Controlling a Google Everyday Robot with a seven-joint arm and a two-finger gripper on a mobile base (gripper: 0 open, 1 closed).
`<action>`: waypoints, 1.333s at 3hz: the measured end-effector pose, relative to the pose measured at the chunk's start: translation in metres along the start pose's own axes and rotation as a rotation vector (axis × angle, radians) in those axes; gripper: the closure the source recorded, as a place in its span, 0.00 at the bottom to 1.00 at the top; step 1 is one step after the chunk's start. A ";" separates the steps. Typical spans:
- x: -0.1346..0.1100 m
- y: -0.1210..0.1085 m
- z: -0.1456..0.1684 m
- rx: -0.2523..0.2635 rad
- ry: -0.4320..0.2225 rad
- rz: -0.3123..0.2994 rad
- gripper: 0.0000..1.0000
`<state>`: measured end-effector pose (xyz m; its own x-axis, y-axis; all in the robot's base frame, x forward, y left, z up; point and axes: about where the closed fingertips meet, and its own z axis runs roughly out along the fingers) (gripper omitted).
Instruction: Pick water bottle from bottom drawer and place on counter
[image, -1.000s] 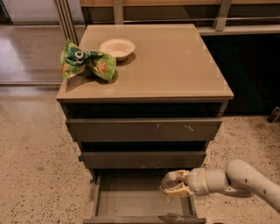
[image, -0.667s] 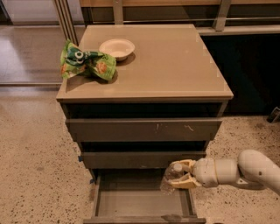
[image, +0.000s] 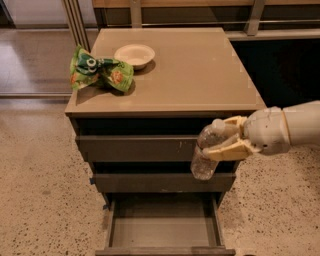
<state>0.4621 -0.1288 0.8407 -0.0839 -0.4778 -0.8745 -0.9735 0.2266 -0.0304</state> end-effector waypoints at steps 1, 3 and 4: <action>-0.026 -0.002 -0.013 0.021 0.010 -0.021 1.00; -0.094 -0.025 -0.052 0.020 0.007 0.009 1.00; -0.094 -0.025 -0.052 0.021 0.007 0.008 1.00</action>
Offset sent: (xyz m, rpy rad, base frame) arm 0.0041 -0.0043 0.0463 -0.0211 -0.0140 -0.0233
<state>0.4834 -0.1339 0.9485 -0.0934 -0.4816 -0.8714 -0.9682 0.2479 -0.0332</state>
